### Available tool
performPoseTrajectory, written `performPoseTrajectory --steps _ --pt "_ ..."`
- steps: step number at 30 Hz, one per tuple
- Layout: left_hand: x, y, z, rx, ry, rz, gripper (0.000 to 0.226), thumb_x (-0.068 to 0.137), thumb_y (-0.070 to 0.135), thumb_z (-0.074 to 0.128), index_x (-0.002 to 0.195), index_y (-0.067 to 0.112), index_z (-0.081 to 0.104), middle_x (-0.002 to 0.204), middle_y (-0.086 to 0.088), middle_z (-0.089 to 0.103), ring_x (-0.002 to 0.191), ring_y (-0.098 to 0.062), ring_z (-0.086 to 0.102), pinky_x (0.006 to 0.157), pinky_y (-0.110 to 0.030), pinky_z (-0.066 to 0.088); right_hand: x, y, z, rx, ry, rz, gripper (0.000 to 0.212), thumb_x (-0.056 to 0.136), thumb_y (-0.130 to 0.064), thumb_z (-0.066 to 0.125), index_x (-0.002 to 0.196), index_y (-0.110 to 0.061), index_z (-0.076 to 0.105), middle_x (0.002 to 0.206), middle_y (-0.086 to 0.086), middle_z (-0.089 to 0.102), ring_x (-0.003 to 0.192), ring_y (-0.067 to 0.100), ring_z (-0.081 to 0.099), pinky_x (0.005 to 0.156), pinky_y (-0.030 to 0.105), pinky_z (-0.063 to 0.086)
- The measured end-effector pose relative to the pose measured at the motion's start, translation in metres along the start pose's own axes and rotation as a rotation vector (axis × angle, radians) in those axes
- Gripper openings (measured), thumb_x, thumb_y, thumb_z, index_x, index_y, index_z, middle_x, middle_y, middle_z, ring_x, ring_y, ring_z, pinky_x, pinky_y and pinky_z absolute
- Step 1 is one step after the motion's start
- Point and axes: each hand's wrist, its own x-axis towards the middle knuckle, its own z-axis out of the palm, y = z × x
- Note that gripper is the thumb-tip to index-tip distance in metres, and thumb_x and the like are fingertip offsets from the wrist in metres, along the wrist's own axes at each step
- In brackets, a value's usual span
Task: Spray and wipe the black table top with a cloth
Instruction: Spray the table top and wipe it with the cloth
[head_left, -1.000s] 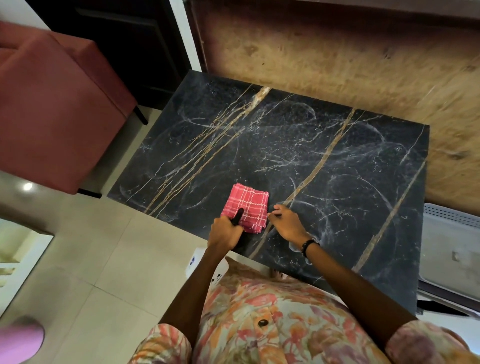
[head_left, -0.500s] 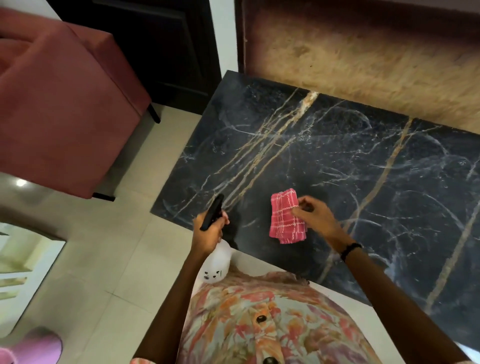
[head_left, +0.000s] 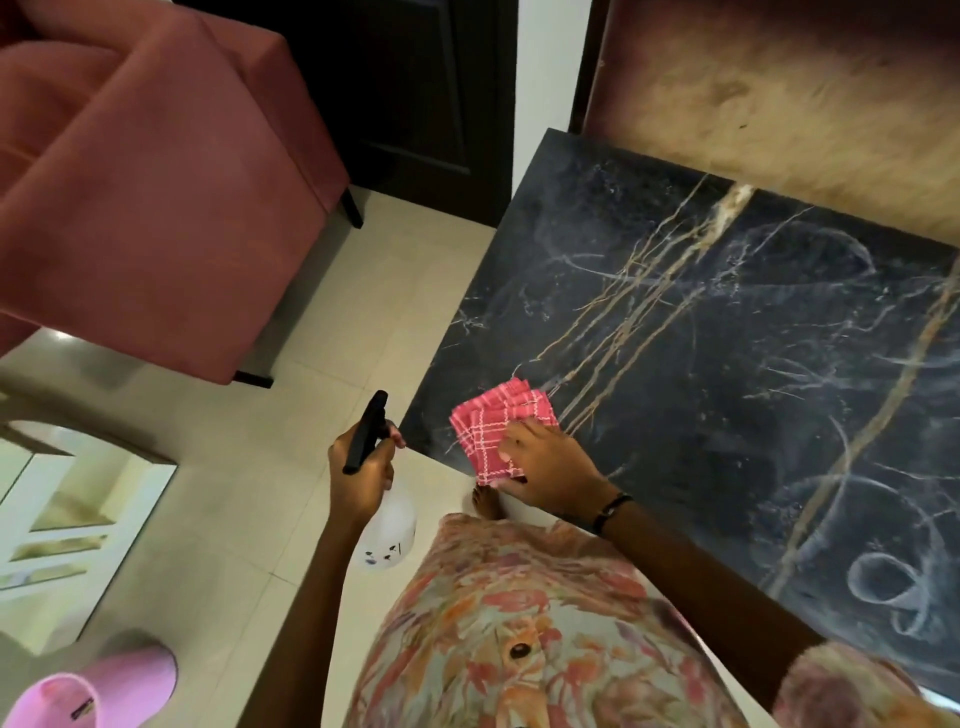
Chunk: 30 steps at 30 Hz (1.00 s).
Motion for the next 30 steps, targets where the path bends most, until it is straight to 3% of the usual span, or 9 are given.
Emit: performPoseTrajectory --steps 3,7,11,18,23,26,30 --pt "0.005 -0.004 -0.005 -0.004 -0.009 -0.015 0.025 0.08 -0.002 0.046 0.071 0.016 0.06 0.074 -0.037 0.052 0.038 -0.012 0.036 0.039 -0.02 0.032 0.002 0.013 0.0 0.001 0.122 0.01 0.052 0.091 -0.052 0.045 0.126 -0.016 0.056 0.134 0.008 0.055 0.126 0.028 0.049 0.106 0.046 0.041" --pt "0.011 -0.006 -0.006 -0.01 -0.022 -0.05 0.032 0.085 -0.013 0.043 0.075 0.012 0.06 0.075 -0.034 0.053 0.038 -0.011 0.036 0.04 -0.02 0.032 0.017 0.025 0.009 -0.137 -0.015 -0.129 0.062 0.096 -0.061 0.028 0.146 -0.025 0.032 0.156 0.005 0.026 0.145 0.029 0.019 0.117 0.054 0.018" --pt "0.012 -0.001 -0.01 -0.037 0.005 -0.05 0.039 0.083 -0.017 0.039 0.076 0.016 0.06 0.072 -0.019 0.055 0.036 -0.009 0.035 0.04 -0.021 0.032 0.024 0.036 0.021 -0.19 -0.111 -0.188 0.063 0.094 -0.065 0.024 0.146 -0.03 0.032 0.157 0.004 0.026 0.145 0.031 0.019 0.115 0.059 0.016" --pt "0.012 -0.007 -0.022 -0.026 0.05 -0.093 0.018 0.071 0.004 0.044 0.075 0.01 0.06 0.075 -0.035 0.051 0.036 -0.016 0.032 0.04 -0.021 0.03 0.097 -0.003 0.014 -0.11 -0.03 -0.177 0.063 0.092 -0.064 0.032 0.144 -0.028 0.037 0.154 0.005 0.031 0.144 0.032 0.021 0.112 0.063 0.018" --pt "0.014 -0.008 -0.026 -0.037 0.036 -0.09 0.046 0.075 -0.004 0.044 0.071 0.037 0.065 0.075 -0.029 0.054 0.036 -0.012 0.034 0.038 -0.022 0.031 0.079 -0.026 0.034 -0.188 -0.033 -0.337 0.068 0.089 -0.071 0.03 0.143 -0.03 0.035 0.155 0.002 0.029 0.146 0.03 0.015 0.117 0.058 0.01" --pt "0.018 -0.01 -0.026 -0.007 0.034 -0.093 0.022 0.076 -0.003 0.045 0.074 0.012 0.061 0.078 -0.034 0.053 0.037 -0.014 0.035 0.039 -0.023 0.032 0.043 0.006 0.034 -0.238 -0.026 -0.382 0.068 0.089 -0.072 0.026 0.143 -0.032 0.034 0.156 0.003 0.028 0.146 0.03 0.016 0.116 0.058 0.013" --pt "0.022 -0.011 -0.027 0.001 0.055 -0.088 0.028 0.084 -0.012 0.044 0.074 0.009 0.059 0.078 -0.034 0.054 0.037 -0.012 0.037 0.04 -0.021 0.033 0.044 0.045 0.016 -0.186 0.014 -0.225 0.064 0.09 -0.07 0.029 0.143 -0.033 0.037 0.156 0.002 0.026 0.146 0.028 0.015 0.113 0.059 0.02"
